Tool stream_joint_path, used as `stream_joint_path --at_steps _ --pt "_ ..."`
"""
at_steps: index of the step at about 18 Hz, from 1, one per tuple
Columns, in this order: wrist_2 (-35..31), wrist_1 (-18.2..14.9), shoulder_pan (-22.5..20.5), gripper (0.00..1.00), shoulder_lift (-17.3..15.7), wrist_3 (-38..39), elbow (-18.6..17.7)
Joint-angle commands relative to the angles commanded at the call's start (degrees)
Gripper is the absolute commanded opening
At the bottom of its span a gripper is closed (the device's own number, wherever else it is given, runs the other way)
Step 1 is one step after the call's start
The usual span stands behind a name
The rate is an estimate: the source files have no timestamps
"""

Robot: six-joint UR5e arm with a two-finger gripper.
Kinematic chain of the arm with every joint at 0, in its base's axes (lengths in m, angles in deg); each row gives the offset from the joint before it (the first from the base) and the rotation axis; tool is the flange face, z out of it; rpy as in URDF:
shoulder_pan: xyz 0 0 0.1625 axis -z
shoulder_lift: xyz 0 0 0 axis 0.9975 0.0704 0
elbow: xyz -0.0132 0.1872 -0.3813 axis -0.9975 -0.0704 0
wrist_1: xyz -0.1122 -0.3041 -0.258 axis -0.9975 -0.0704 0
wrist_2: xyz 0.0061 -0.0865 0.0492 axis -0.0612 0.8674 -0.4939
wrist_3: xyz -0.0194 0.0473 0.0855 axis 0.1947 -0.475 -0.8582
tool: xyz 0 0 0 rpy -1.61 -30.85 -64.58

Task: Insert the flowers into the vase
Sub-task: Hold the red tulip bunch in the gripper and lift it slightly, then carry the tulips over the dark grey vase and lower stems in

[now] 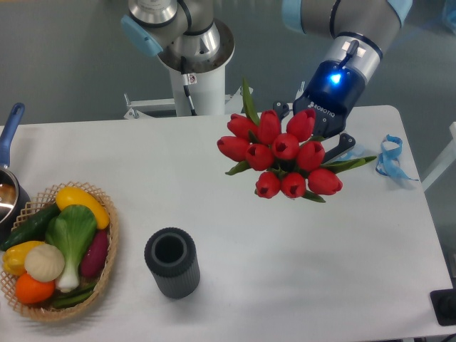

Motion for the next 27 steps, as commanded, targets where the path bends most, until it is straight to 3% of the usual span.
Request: stream_joint_path --at_steps 11,15,18,23,27 --pt "-0.3 1.4 0.4 0.33 0.0 -0.7 -0.8" --pt "-0.2 3.3 0.8 0.33 0.6 -0.6 -1.1" --pt "0.2 3.7 2.5 0.33 1.5 -0.6 -0.2" --pt "11.0 4.9 3.9 0.33 2.7 -1.0 0.3" --pt "13.7 5.8 7.2 0.33 4.7 -1.1 1.8"
